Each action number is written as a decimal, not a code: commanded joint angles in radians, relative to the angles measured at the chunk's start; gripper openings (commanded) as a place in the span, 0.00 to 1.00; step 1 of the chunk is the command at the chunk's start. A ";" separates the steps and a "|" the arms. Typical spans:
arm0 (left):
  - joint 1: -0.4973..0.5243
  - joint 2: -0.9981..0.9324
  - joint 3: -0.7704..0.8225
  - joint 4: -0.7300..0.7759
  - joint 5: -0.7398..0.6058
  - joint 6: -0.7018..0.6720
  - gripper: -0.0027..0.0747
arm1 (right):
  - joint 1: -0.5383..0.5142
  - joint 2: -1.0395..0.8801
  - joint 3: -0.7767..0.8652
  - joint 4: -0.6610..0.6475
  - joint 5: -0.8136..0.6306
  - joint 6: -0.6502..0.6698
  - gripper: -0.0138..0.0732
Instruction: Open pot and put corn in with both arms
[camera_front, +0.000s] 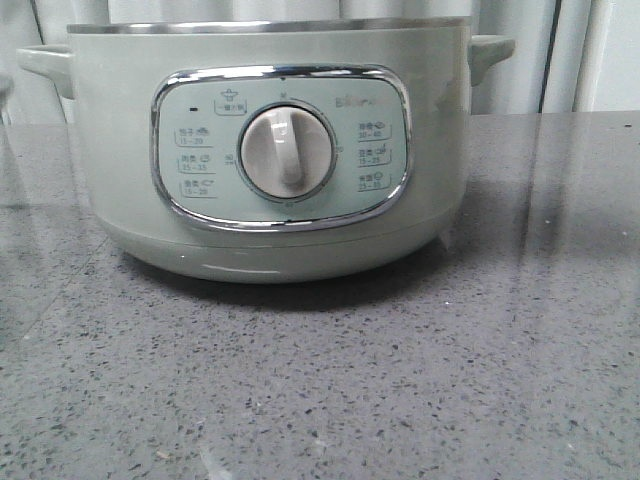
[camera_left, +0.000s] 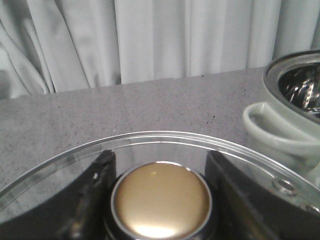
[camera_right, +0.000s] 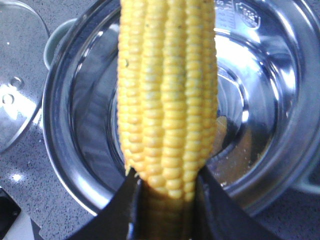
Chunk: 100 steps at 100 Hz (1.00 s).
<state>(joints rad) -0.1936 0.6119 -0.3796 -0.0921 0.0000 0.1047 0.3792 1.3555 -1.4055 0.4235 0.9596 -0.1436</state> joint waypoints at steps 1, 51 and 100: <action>0.004 0.009 -0.002 -0.023 -0.186 -0.001 0.01 | 0.006 -0.007 -0.054 0.030 -0.060 -0.014 0.09; -0.009 0.332 0.067 -0.011 -0.548 -0.069 0.01 | 0.012 0.098 -0.058 0.040 -0.097 -0.014 0.09; -0.081 0.571 0.067 0.079 -0.659 -0.081 0.01 | 0.012 0.109 -0.058 0.044 -0.089 -0.014 0.12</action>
<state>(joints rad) -0.2657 1.1713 -0.2769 -0.0258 -0.5542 0.0326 0.3909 1.5014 -1.4279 0.4355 0.9158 -0.1462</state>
